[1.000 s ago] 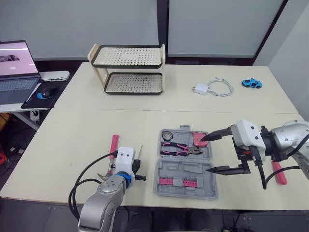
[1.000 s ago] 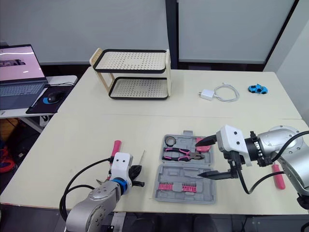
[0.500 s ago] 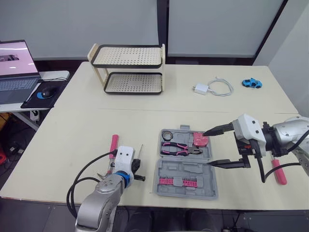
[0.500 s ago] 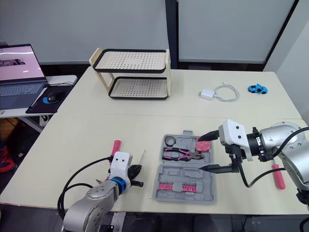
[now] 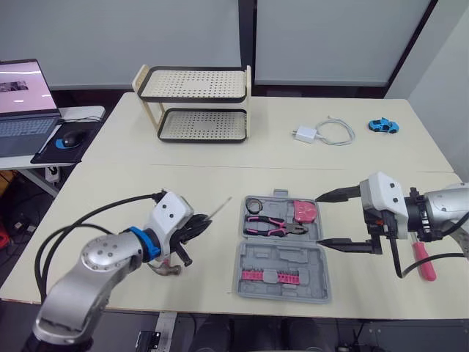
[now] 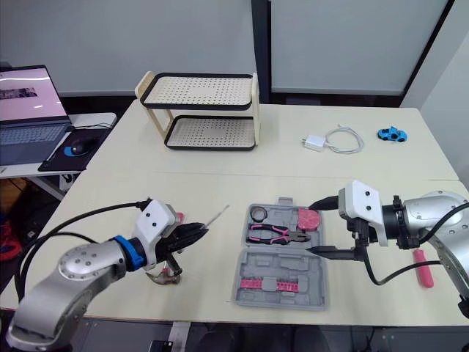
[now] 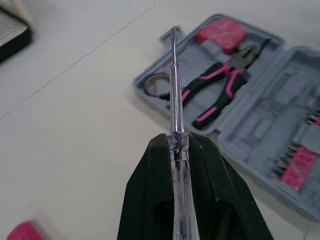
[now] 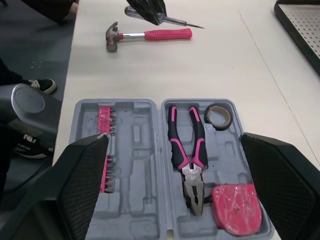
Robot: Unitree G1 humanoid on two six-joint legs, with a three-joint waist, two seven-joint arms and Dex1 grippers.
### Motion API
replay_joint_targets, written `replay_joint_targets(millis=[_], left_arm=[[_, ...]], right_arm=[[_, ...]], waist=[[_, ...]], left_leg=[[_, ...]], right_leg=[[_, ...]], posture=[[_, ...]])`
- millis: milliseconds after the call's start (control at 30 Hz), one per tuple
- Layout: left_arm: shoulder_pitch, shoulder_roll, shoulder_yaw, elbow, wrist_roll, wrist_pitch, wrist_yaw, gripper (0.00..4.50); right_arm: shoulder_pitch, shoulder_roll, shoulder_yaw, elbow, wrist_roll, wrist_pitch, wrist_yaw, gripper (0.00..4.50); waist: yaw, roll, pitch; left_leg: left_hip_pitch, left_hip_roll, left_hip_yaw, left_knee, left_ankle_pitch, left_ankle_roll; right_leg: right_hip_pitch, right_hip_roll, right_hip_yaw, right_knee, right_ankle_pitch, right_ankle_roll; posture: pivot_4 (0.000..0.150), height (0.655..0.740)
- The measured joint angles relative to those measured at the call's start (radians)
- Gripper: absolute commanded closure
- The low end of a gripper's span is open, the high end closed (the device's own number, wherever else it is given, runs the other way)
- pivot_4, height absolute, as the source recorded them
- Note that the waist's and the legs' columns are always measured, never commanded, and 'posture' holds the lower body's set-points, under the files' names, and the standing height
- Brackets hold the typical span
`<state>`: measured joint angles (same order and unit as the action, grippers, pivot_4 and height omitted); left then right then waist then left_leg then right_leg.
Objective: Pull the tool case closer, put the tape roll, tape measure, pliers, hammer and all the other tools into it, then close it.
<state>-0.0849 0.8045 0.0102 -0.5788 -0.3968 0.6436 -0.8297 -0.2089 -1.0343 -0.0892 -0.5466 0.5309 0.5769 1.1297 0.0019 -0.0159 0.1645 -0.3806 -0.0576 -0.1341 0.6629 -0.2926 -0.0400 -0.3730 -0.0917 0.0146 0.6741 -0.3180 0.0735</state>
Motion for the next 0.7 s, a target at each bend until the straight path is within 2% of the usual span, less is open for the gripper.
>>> replay_joint_targets(millis=[233, 467, 567, 700], left_arm=[[-0.240, 0.032, -0.220, 0.122, 0.047, -0.061, -0.212, 4.34], [-0.392, -0.058, -0.431, 0.222, 0.179, -0.080, -0.241, 4.34], [-0.430, -0.081, -0.500, 0.262, 0.241, -0.090, -0.251, 4.34], [-0.486, -0.162, -0.563, 0.319, 0.309, -0.084, -0.235, 4.34]], right_arm=[[0.173, -0.015, -0.114, -0.117, 0.004, 0.078, -0.069, 0.00], [0.292, -0.020, -0.163, -0.180, -0.017, 0.133, -0.139, 0.00], [0.317, -0.031, -0.165, -0.186, -0.042, 0.152, -0.164, 0.00], [0.319, -0.036, -0.156, -0.193, -0.070, 0.155, -0.188, 0.00]], waist=[[-0.002, 0.000, 0.001], [-0.007, -0.001, 0.001], [-0.007, -0.001, 0.001], [-0.005, -0.002, 0.002]], left_leg=[[0.000, -0.001, 0.000, 0.000, -0.002, 0.003], [0.000, -0.001, 0.000, 0.001, -0.002, 0.003], [0.000, -0.001, 0.000, 0.001, -0.002, 0.003], [0.000, -0.001, 0.000, 0.002, -0.002, 0.003]], right_leg=[[0.000, 0.000, 0.000, 0.000, 0.000, 0.000], [0.000, 0.002, 0.000, 0.003, 0.000, 0.000], [0.000, 0.002, 0.000, 0.003, 0.000, 0.000], [0.000, 0.002, 0.000, 0.003, 0.000, 0.000]], posture=[[0.150, 0.7400], [0.150, 0.7400], [0.150, 0.7400], [0.150, 0.7400]])
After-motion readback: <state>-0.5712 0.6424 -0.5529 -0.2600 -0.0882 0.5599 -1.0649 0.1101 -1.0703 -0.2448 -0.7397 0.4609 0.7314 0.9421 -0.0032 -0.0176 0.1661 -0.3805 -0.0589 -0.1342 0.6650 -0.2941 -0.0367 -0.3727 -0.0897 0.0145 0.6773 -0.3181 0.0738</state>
